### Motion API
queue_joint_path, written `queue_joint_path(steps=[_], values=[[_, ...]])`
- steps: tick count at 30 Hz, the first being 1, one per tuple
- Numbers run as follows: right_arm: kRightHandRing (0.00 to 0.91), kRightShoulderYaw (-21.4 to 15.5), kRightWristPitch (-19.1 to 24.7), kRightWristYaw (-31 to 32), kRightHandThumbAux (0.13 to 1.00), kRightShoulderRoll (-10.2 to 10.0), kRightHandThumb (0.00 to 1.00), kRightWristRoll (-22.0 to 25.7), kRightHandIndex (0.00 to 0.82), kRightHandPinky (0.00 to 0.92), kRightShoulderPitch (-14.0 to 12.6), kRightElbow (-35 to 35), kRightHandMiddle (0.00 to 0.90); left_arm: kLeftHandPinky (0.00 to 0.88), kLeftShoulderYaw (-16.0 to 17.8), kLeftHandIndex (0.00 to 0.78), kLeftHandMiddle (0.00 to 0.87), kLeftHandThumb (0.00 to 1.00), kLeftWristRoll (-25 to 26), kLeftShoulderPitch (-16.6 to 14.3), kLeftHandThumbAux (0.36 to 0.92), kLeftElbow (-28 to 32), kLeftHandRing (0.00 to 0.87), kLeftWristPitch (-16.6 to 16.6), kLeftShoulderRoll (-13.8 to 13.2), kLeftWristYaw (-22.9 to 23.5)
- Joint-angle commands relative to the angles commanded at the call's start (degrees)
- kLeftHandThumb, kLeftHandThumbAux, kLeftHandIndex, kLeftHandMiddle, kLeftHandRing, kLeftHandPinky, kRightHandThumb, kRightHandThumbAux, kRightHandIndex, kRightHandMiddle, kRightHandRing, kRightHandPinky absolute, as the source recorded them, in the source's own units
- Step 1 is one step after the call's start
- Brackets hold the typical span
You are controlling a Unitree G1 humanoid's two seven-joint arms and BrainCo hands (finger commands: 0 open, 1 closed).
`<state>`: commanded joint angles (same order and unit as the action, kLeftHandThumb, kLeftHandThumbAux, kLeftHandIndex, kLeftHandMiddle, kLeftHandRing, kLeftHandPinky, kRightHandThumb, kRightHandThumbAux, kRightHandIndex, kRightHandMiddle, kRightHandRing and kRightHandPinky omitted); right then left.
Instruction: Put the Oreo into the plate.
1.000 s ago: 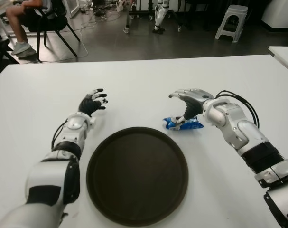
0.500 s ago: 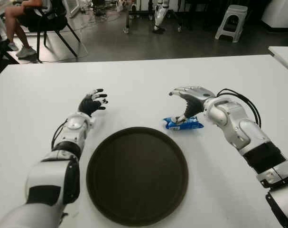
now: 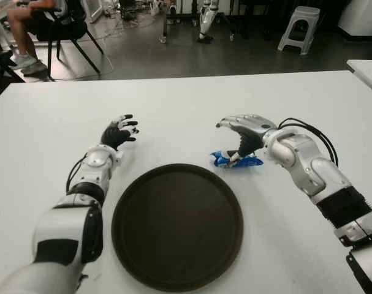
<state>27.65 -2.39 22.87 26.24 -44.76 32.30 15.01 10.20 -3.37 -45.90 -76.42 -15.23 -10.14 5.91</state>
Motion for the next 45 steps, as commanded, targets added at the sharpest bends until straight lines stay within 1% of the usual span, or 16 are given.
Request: queue_joint_path(steps=[3, 12, 20, 24, 31, 40, 45], values=[[0.082, 0.2, -0.4, -1.1, 0.711, -0.3, 0.0, -0.2, 0.087, 0.062, -1.1, 0.6, 0.103, 0.325, 0.1, 0.187, 0.247, 0.0, 0.1, 0.0, 0.741, 0.0, 0.28, 0.1, 0.0, 0.1], [0.085, 0.9, -1.9, -3.5, 0.711, -1.4, 0.0, -0.3, 0.086, 0.063, -1.4, 4.2, 0.101, 0.324, 0.3, 0.182, 0.247, 0.0, 0.2, -0.1, 0.738, -0.1, 0.278, 0.4, -0.1, 0.5], [0.105, 1.2, -2.9, -3.6, 0.707, -2.6, 0.0, 1.1, 0.097, 0.08, -2.0, 4.5, 0.117, 0.321, 0.2, 0.176, 0.246, 0.0, 0.1, -0.2, 0.722, -0.1, 0.279, 0.4, -0.1, 0.1], [0.111, 1.3, -3.9, -4.1, 0.709, -3.2, 0.0, 1.5, 0.104, 0.085, -2.0, 5.8, 0.124, 0.319, 0.1, 0.177, 0.246, 0.0, 0.0, -0.1, 0.715, -0.1, 0.277, 0.4, -0.1, 0.0], [0.116, 0.9, -5.0, -4.5, 0.696, -3.7, 0.0, 2.2, 0.107, 0.089, -1.9, 7.2, 0.127, 0.314, -0.1, 0.179, 0.249, 0.0, -0.2, 0.1, 0.719, -0.1, 0.278, 0.2, -0.3, -0.1], [0.12, 1.1, -3.9, -5.0, 0.693, -4.0, 0.0, 1.3, 0.109, 0.096, -1.5, 8.1, 0.127, 0.307, -0.4, 0.177, 0.245, 0.0, -0.5, 0.1, 0.705, -0.1, 0.269, 0.2, -0.6, -0.2], [0.128, 1.2, -3.8, -5.6, 0.697, -3.9, 0.0, 1.2, 0.111, 0.106, -1.5, 9.0, 0.13, 0.313, -0.4, 0.179, 0.247, 0.0, -0.4, 0.2, 0.714, -0.1, 0.271, 0.1, -0.6, -0.3]])
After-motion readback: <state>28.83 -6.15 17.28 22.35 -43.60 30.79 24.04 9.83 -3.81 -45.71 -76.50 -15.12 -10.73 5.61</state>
